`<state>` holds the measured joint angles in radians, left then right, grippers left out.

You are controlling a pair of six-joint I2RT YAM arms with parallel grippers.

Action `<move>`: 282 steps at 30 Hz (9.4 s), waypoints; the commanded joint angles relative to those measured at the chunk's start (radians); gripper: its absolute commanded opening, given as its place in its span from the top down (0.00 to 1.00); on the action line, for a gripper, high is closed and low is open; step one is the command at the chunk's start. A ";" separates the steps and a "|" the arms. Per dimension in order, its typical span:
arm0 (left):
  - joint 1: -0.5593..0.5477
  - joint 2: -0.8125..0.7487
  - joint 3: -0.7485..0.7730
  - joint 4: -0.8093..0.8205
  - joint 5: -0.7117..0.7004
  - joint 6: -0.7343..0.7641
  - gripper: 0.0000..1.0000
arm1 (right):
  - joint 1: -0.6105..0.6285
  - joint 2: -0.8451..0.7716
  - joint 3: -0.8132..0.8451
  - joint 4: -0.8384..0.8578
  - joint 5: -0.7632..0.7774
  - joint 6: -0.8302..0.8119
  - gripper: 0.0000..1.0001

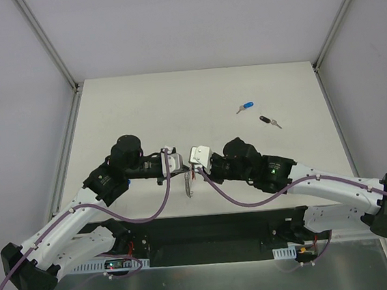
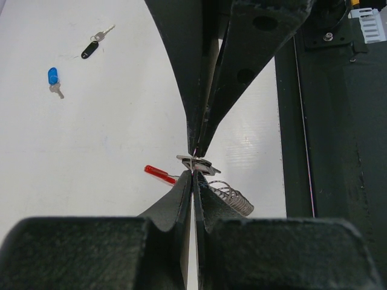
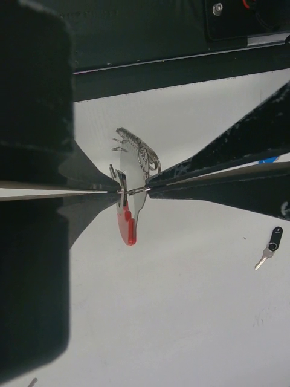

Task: Put the keys on the keyring

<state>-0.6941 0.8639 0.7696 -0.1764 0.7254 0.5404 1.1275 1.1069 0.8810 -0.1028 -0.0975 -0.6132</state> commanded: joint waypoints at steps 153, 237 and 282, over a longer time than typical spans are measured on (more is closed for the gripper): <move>0.107 0.161 -0.069 0.410 0.253 -0.312 0.85 | 0.008 -0.025 0.167 -0.173 0.055 -0.138 0.99; 0.165 0.309 0.048 0.411 0.566 -0.217 0.53 | 0.022 -0.050 0.240 -0.356 0.010 -0.223 0.98; 0.108 0.208 -0.012 0.514 0.211 -0.436 1.00 | 0.000 -0.042 0.196 -0.390 0.035 -0.160 0.98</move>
<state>-0.5827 1.1259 0.7753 0.2539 1.0618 0.1955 1.1271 1.0866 1.0973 -0.4980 -0.0734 -0.8040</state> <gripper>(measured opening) 0.003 0.018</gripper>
